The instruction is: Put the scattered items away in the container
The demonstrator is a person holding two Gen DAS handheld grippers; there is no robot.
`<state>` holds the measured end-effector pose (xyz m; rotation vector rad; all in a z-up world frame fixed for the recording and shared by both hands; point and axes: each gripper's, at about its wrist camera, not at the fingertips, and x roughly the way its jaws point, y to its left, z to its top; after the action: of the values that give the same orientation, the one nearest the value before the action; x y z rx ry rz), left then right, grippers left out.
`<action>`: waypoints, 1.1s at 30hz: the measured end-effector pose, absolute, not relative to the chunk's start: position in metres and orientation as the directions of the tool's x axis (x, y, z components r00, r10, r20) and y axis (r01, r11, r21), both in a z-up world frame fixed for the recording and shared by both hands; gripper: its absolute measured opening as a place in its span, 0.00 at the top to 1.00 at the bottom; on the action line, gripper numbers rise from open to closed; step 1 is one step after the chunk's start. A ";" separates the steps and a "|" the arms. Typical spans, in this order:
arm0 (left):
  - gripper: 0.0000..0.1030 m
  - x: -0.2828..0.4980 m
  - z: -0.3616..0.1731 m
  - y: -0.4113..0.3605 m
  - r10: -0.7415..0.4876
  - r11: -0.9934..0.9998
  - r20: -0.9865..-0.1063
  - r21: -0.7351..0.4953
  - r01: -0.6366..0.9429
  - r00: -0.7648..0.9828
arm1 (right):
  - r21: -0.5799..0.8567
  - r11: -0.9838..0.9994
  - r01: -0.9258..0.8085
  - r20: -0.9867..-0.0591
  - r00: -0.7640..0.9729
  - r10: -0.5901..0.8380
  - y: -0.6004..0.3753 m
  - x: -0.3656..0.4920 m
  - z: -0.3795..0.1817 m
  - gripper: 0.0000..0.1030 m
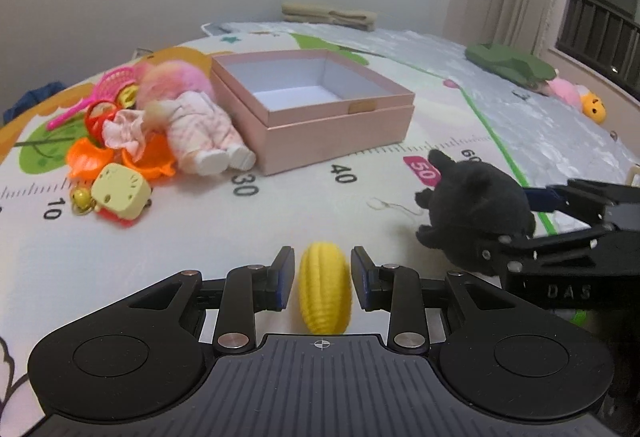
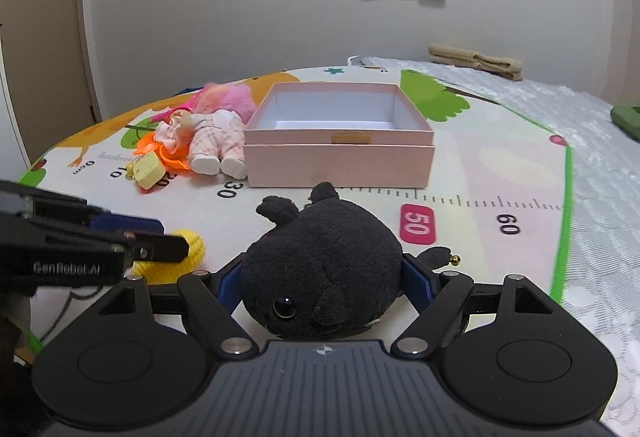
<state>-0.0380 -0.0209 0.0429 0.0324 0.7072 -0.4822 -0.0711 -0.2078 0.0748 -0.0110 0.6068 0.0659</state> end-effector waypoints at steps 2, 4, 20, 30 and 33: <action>0.66 -0.039 0.044 -0.023 -0.413 0.892 -0.639 -0.141 0.430 0.648 | 0.008 0.998 -0.069 -0.571 0.819 0.062 -0.210 -0.074 0.075 0.24; 0.66 -0.042 0.043 -0.026 -0.411 0.891 -0.650 -0.137 0.434 0.640 | 0.014 0.997 -0.074 -0.569 0.819 0.069 -0.212 -0.078 0.076 0.24; 0.63 -0.050 0.040 -0.012 -0.495 0.830 -0.628 -0.137 0.541 0.600 | -0.020 0.997 -0.079 -0.587 0.808 0.052 -0.212 -0.086 0.066 0.24; 0.49 -0.049 0.023 -0.006 -0.323 0.877 -0.693 0.037 0.480 0.645 | -0.021 0.996 -0.082 -0.588 0.807 0.054 -0.210 -0.089 0.062 0.24; 0.43 -0.043 0.023 0.004 -0.263 0.903 -0.687 0.071 0.423 0.677 | -0.024 0.996 -0.085 -0.589 0.807 0.055 -0.209 -0.090 0.061 0.24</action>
<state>-0.0429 0.0037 0.0233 0.2324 0.7318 -0.3898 -0.0895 -0.2092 0.0615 -0.0500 0.6282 0.0748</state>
